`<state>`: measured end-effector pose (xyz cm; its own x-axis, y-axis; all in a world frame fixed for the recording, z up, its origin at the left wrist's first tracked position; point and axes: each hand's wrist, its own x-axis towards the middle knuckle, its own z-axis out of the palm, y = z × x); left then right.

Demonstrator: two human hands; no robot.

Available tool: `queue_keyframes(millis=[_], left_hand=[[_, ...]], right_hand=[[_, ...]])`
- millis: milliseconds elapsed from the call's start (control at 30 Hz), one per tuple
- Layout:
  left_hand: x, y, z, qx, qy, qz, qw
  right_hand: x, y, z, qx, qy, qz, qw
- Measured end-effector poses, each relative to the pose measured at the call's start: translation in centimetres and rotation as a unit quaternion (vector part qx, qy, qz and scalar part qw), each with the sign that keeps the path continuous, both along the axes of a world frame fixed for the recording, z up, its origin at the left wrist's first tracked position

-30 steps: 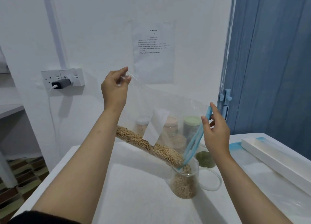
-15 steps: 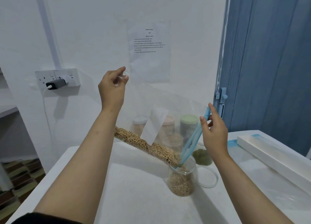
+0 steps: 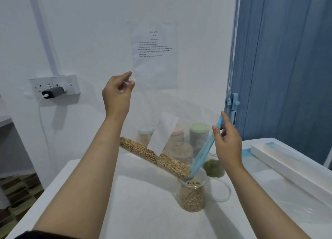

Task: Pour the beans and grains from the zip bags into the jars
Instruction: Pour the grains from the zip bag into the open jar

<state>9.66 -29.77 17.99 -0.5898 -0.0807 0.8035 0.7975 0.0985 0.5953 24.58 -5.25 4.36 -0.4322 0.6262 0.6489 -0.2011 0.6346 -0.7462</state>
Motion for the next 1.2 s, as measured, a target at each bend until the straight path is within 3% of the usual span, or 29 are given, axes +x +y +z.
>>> queue_keyframes(millis=[1200], left_hand=[[-0.07,0.34,0.55,-0.014,0.021,-0.019,1.0]], right_hand=[[-0.09,0.55,0.06,-0.02,0.033,0.004,0.999]])
